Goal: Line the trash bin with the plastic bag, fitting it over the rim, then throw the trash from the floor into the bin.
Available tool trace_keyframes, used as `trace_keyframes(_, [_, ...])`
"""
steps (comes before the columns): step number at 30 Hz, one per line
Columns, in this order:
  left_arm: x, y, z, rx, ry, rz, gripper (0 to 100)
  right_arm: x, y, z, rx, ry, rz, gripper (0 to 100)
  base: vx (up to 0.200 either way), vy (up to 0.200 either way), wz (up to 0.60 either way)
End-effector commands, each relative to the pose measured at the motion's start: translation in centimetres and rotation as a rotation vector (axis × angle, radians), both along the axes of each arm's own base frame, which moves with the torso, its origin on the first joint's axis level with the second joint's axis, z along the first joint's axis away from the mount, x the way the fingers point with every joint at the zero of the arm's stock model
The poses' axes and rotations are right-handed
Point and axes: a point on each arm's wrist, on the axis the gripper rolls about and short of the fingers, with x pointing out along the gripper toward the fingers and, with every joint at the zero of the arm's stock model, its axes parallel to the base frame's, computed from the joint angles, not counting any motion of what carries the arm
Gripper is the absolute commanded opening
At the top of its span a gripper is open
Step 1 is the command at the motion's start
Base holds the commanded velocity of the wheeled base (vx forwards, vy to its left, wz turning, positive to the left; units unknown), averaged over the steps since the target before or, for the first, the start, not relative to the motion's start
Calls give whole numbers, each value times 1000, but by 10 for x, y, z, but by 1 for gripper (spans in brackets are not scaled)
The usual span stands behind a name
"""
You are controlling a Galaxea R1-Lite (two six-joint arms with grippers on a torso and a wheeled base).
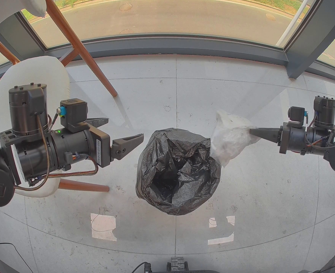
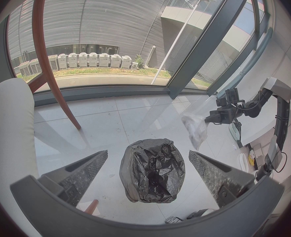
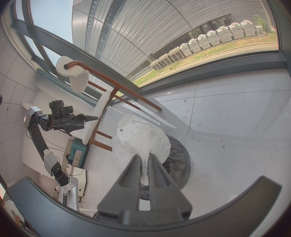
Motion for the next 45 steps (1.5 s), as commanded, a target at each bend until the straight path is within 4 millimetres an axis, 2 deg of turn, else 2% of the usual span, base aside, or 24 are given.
trace_keyframes(1, [-11,10,10,-21,-34,26,100,-4,32,-11,-22,26,54,0,0,0,0])
trace_keyframes(7, [-17,20,8,-22,-30,55,100,-2,54,-34,-80,74,33,0,0,0,0])
trace_keyframes(12, [-20,21,9,-25,-37,55,100,3,61,-47,-107,87,31,0,0,0,0])
trace_keyframes(13, [-21,21,9,-25,-37,55,100,4,61,-49,-112,86,33,100,0,0,0])
trace_keyframes(18, [-32,27,9,-32,-44,50,100,-1,59,-48,-115,91,27,100,0,0,0])
trace_keyframes(21, [-46,34,8,-40,-49,51,100,-10,50,-37,-109,66,-8,100,0,0,0])
trace_keyframes(24, [-57,40,10,-63,-59,62,100,-17,35,-23,-99,44,-70,100,0,0,0])
trace_keyframes(25, [-65,46,12,-90,-67,82,100,-25,21,-15,-91,33,-133,100,0,0,0])
trace_keyframes(26, [-66,49,12,-95,-65,93,100,-28,18,-14,-91,28,-150,100,0,0,0])
trace_keyframes(31, [-91,86,13,-132,-122,273,100,-70,-29,8,-95,-48,-407,100,0,0,0])
trace_keyframes(36, [-121,113,11,-140,-183,489,100,-116,-62,26,-82,-153,-612,100,0,0,0])
trace_keyframes(38, [-137,118,1,-135,-177,543,100,-138,-70,28,-80,-195,-674,100,0,0,0])
trace_keyframes(39, [-140,119,-2,-132,-175,550,100,-142,-71,28,-79,-200,-682,100,0,0,0])
trace_keyframes(40, [-158,122,-15,-130,-183,587,100,-164,-74,29,-70,-248,-716,100,0,0,0])
trace_keyframes(41, [-167,123,-21,-133,-194,597,100,-176,-74,29,-63,-275,-719,100,0,0,0])
trace_keyframes(42, [-169,123,-22,-136,-196,599,100,-178,-74,29,-61,-281,-719,100,0,0,0])
trace_keyframes(43, [-185,124,-34,-152,-221,616,100,-202,-73,27,-48,-339,-723,100,0,0,0])
trace_keyframes(45, [-199,125,-45,-187,-248,625,100,-222,-73,21,-53,-397,-729,100,0,0,0])
